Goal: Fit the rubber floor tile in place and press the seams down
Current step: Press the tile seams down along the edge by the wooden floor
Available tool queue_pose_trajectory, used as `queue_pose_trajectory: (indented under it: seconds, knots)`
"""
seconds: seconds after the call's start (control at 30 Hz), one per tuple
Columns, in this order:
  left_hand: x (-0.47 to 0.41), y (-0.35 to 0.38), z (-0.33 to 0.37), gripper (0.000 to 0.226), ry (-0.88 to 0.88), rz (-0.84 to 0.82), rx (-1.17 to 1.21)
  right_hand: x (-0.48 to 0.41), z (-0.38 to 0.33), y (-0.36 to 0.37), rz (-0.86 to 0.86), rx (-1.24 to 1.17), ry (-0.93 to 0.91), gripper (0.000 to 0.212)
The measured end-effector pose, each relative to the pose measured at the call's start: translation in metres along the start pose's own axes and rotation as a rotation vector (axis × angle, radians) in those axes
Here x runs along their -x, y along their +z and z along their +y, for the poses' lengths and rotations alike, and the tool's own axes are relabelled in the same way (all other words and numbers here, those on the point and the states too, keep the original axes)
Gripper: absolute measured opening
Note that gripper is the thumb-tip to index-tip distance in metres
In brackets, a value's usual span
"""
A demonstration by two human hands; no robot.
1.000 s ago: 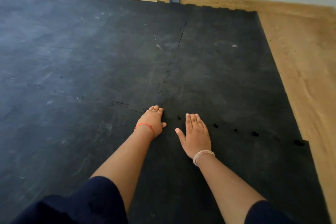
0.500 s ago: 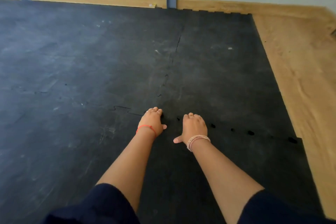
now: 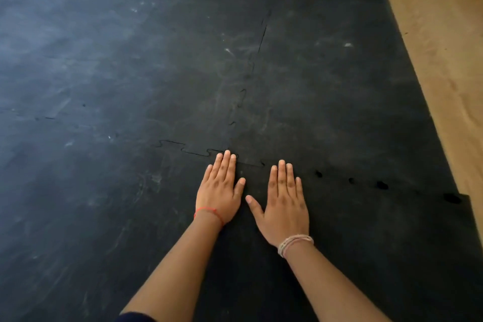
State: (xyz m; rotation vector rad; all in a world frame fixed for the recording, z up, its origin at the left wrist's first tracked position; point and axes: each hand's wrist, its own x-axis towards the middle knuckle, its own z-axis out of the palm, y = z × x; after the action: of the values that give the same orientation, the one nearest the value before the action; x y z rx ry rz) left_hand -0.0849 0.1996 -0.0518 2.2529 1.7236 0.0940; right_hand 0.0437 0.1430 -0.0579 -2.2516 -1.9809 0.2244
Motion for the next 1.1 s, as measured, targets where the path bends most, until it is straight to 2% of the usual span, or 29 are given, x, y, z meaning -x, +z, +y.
queue_pose_trajectory:
  seconds: [0.13, 0.33, 0.43, 0.5, 0.6, 0.67, 0.7, 0.9, 1.0, 1.1]
  knots:
    - [0.001, 0.001, -0.002, 0.059, 0.008, -0.006, -0.047, -0.001, 0.000, 0.006, 0.030, 0.026, -0.061, 0.084]
    - [-0.001, 0.001, -0.002, 0.059, 0.002, -0.054, -0.068, -0.008, 0.005, -0.003, -0.152, 0.083, -0.104, 0.090]
    - [0.005, -0.003, -0.001, 0.063, 0.003, -0.067, -0.067, -0.006, 0.006, -0.001, -0.126, 0.013, -0.092, 0.095]
    - [0.018, -0.002, 0.001, 0.070, -0.049, -0.015, -0.035, -0.005, 0.006, -0.001, -0.044, 0.015, -0.125, 0.086]
    - [0.032, 0.002, 0.000, 0.067, -0.149, 0.032, -0.002, -0.011, 0.005, -0.002, -0.021, -0.001, -0.366, 0.067]
    - [0.031, 0.004, -0.001, 0.058, -0.169, 0.035, -0.020, -0.018, 0.005, -0.006, -0.101, 0.028, -0.531, 0.065]
    - [0.029, 0.003, -0.002, 0.055, -0.172, 0.038, -0.019, -0.022, 0.005, -0.008, -0.140, 0.036, -0.556, 0.067]
    - [0.027, 0.004, -0.001, 0.055, -0.156, 0.011, -0.044, -0.030, 0.008, -0.011, -0.281, 0.075, -0.547, 0.073]
    - [0.027, -0.003, -0.001, 0.057, -0.178, -0.013, -0.040, -0.032, 0.006, -0.016, -0.292, 0.063, -0.507, 0.075]
    - [0.023, -0.001, 0.017, 0.058, -0.073, 0.009, -0.042, -0.011, 0.044, -0.018, -0.127, 0.030, -0.179, 0.085]
